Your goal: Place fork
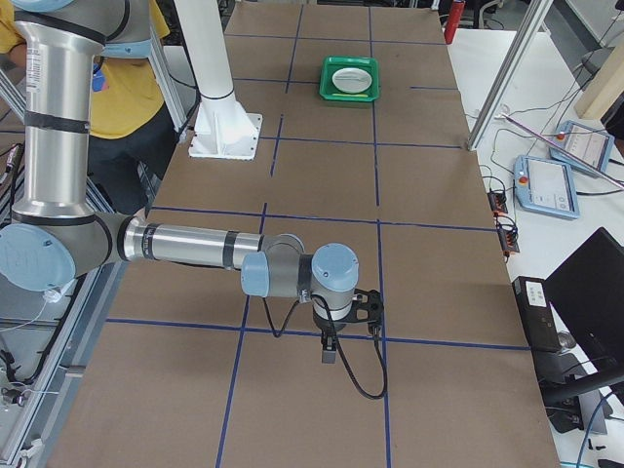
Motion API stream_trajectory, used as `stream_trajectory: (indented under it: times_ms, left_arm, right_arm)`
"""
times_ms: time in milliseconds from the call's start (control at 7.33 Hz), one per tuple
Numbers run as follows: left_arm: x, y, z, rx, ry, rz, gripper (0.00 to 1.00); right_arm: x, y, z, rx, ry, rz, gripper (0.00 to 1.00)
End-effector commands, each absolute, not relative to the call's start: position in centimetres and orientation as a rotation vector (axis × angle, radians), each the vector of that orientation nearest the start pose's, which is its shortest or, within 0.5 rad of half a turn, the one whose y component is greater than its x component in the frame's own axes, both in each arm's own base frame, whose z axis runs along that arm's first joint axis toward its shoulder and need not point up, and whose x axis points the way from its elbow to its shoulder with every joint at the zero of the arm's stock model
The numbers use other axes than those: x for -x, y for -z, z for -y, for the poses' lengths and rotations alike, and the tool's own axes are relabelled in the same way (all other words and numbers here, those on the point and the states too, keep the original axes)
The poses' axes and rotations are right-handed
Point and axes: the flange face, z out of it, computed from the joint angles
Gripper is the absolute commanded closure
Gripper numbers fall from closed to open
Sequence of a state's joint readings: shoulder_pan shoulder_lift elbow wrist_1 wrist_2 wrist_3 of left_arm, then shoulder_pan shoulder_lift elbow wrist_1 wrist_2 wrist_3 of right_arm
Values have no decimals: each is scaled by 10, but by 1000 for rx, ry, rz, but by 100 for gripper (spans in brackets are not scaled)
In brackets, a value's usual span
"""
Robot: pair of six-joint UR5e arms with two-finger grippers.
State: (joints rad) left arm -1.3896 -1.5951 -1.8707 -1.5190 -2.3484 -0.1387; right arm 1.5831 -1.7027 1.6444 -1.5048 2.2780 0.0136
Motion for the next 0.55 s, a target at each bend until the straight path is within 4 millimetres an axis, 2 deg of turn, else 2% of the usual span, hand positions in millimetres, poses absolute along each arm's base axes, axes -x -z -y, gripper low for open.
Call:
stream_trajectory:
  times_ms: [0,136,273,409]
  left_arm:
    - [-129,-451,504,-144,-158,-861,0]
    - [-161,-451,504,-212,-147,-854,0]
    - [-210,-468,500,-168,-113,-880,0]
    - [-245,-462,501,-150,-69,-872,0]
  right_arm:
    - [-74,-682,435,-7,-22,707,0]
    - [-74,-682,435,-7,-22,707,0]
    - [-74,-682,435,-7,-22,707,0]
    - [-74,-682,435,-7,-22,707,0]
